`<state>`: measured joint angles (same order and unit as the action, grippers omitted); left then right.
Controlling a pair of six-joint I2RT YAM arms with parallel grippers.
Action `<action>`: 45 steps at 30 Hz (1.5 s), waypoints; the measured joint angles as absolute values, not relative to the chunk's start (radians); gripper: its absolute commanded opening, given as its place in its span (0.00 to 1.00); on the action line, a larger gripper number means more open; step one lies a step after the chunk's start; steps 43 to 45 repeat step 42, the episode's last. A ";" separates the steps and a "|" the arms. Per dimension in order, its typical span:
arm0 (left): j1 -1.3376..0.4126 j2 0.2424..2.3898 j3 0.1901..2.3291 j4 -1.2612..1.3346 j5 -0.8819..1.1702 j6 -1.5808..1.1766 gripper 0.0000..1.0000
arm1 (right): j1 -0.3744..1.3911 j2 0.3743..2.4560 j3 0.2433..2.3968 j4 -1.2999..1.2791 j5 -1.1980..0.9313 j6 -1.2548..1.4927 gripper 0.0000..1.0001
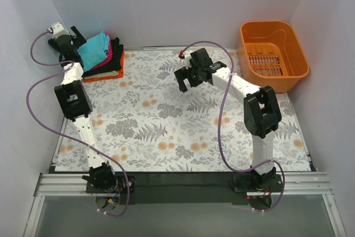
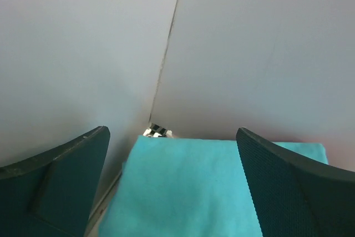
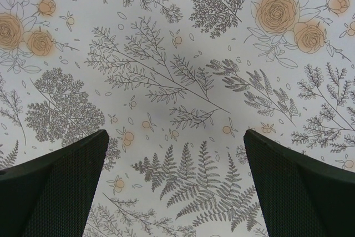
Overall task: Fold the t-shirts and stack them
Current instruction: Neatly place the folded tshirt to the corner
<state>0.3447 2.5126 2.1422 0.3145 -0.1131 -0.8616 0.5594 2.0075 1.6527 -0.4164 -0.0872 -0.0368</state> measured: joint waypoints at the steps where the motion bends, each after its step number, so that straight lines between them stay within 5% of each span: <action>1: 0.343 2.514 2.142 0.319 -0.113 -0.858 0.93 | 0.559 2.008 1.653 -0.416 -0.089 -0.036 0.98; 10: 0.336 2.497 2.194 0.249 -0.053 -0.830 0.98 | 0.559 2.007 1.653 -0.416 -0.108 -0.046 0.98; 20: 0.291 2.198 2.208 -0.356 0.300 -0.807 0.98 | 0.553 1.880 1.640 -0.439 -0.070 -0.151 0.98; 30: 0.013 1.762 1.783 -0.651 0.461 -0.700 0.98 | 0.390 1.522 1.401 -0.472 -0.101 -0.205 0.98; 39: 0.024 1.555 1.236 -0.696 0.454 -0.678 0.98 | 0.341 1.261 0.996 -0.550 -0.153 -0.233 0.98; 45: 0.023 1.499 1.162 -0.697 0.451 -0.673 0.98 | 0.341 1.223 0.952 -0.564 -0.175 -0.232 0.98</action>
